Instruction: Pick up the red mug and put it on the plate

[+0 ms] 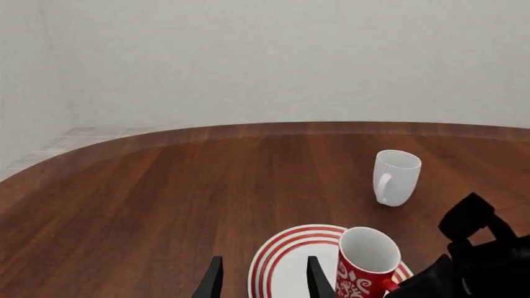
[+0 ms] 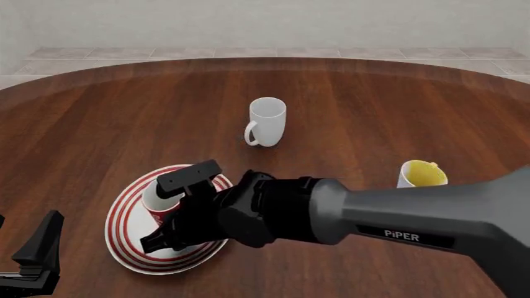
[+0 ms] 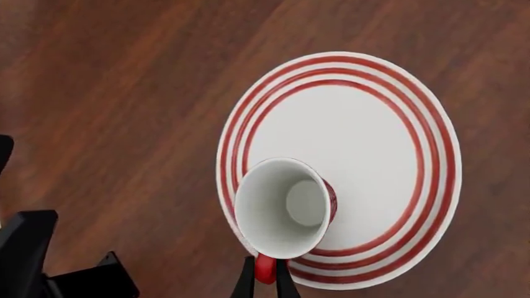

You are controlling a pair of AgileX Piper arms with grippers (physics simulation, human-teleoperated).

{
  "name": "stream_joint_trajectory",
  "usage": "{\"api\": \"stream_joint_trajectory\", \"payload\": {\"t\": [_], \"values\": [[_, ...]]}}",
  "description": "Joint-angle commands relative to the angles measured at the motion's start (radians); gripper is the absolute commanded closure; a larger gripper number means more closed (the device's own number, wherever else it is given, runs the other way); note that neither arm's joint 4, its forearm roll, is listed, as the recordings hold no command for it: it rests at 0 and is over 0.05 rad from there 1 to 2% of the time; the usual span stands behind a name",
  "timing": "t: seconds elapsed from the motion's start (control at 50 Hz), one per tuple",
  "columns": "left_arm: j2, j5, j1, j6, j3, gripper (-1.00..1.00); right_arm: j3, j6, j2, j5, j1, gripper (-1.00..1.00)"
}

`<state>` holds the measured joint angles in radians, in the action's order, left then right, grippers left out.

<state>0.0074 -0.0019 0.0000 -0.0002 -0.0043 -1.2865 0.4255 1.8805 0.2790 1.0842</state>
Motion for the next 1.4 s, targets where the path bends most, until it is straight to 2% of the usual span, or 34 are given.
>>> {"api": "stream_joint_trajectory", "payload": {"t": [0.02, 1.4], "values": [[0.0, 0.0, 0.0, 0.0, 0.0, -1.0, -0.007, 0.005, 0.01, -0.003, -0.006, 1.0], [0.0, 0.0, 0.0, 0.0, 0.0, -1.0, -0.022, -0.002, 0.087, -0.013, -0.012, 1.0]]}}
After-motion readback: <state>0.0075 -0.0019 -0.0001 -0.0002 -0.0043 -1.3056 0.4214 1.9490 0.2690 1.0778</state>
